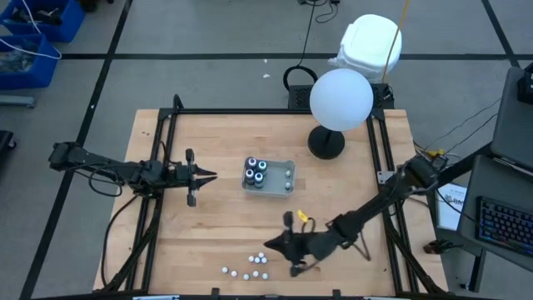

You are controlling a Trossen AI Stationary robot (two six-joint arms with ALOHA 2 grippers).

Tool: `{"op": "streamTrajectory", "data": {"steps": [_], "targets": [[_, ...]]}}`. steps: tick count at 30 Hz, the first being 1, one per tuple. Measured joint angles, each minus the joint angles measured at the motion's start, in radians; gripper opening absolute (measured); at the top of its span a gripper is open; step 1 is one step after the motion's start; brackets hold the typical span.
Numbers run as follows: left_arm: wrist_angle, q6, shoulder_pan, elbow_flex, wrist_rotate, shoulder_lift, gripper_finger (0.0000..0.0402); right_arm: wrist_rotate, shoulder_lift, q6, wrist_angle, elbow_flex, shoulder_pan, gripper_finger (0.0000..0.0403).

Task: Pick & Place food coloring
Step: Put the small green food coloring bottle into the gray bin

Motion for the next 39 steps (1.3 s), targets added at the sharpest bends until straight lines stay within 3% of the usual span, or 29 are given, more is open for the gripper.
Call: {"op": "streamTrajectory", "data": {"steps": [3,7,11,17,22,27,35,39], "targets": [[0.000,0.000,0.000,0.000,0.000,0.000,0.0051,-0.063,0.043,0.071,-0.057,0.059,-0.030,0.0000],[-0.001,0.000,0.000,0.000,0.000,0.000,0.0051,-0.225,0.075,0.119,-0.064,0.076,-0.048,0.0004],[-0.002,-0.002,0.000,0.000,0.000,0.000,0.0051,-0.321,0.076,0.166,-0.122,0.077,-0.047,0.0027],[-0.019,-0.007,0.000,0.000,0.000,0.000,0.0051,-0.309,0.076,0.211,-0.138,0.014,-0.011,0.0086],[-0.018,-0.010,0.000,0.000,0.000,0.000,0.0051,-0.185,0.076,0.147,-0.056,-0.028,0.008,0.0137],[-0.017,-0.019,0.000,0.000,0.000,0.000,0.0051,-0.187,0.086,0.125,-0.011,-0.034,-0.002,0.0171],[-0.029,-0.020,0.000,0.000,0.000,0.000,0.0051,-0.367,0.089,0.131,0.055,-0.035,-0.004,0.0184],[-0.030,-0.023,0.000,0.000,0.000,0.000,0.0051,-0.372,0.088,0.145,0.075,-0.035,0.002,0.0180]]}}
